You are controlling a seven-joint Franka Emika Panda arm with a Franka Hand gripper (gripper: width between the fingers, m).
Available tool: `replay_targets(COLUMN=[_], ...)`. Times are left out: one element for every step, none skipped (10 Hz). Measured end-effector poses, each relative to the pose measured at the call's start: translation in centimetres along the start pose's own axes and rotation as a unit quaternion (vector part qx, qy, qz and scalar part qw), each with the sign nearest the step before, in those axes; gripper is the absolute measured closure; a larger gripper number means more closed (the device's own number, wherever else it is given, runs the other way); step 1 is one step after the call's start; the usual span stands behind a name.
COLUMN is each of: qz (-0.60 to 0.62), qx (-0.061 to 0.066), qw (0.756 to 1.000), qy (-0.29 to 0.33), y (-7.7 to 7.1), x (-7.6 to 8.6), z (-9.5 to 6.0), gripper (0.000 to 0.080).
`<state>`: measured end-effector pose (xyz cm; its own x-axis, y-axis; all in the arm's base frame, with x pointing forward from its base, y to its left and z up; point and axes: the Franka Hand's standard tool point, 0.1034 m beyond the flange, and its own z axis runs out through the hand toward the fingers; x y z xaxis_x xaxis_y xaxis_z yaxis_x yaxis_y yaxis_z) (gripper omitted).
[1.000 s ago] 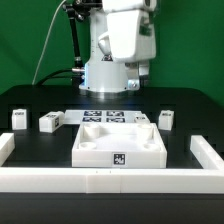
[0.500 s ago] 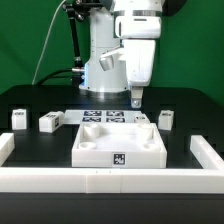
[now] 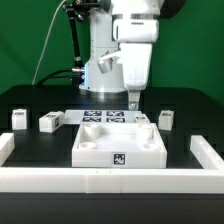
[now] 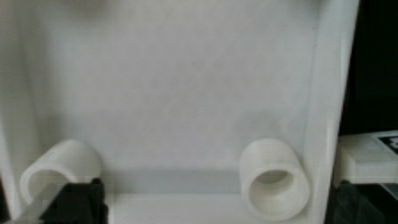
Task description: Assemble one leg
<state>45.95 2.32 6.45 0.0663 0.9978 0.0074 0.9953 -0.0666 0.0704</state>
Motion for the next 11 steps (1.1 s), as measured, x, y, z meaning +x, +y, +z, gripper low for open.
replay_targets(qz=[0.002,0.008,0.014,0.020,0.025,0.026,0.026,0.026,0.026,0.026,0.026], qx=[0.006,0.011,0.017,0.023,0.029,0.027,0.026,0.027,0.027,0.027,0.027], qw=[1.000,1.000,1.000,1.000,0.999,0.999,0.999,0.999,0.999,0.999,0.999], qy=[0.000,0.002,0.003,0.005,0.006,0.006,0.006,0.006,0.006,0.006,0.006], y=[-0.9,-1.4,-2.0,-2.5,-2.6,-2.2,-2.1,-2.1,-2.1,-2.1,-2.1], x=[-0.7,-1.2,-1.7,-2.1,-2.4,-2.5,-2.5,-2.5,-2.5,-2.5,-2.5], z=[0.8,1.7,2.8,4.0,4.8,4.8,4.8,4.9,4.9,4.9,4.9], gripper=[0.0150,0.0150,0.0150,0.0150,0.0150,0.0150,0.0150,0.0190,0.0190,0.0366,0.0366])
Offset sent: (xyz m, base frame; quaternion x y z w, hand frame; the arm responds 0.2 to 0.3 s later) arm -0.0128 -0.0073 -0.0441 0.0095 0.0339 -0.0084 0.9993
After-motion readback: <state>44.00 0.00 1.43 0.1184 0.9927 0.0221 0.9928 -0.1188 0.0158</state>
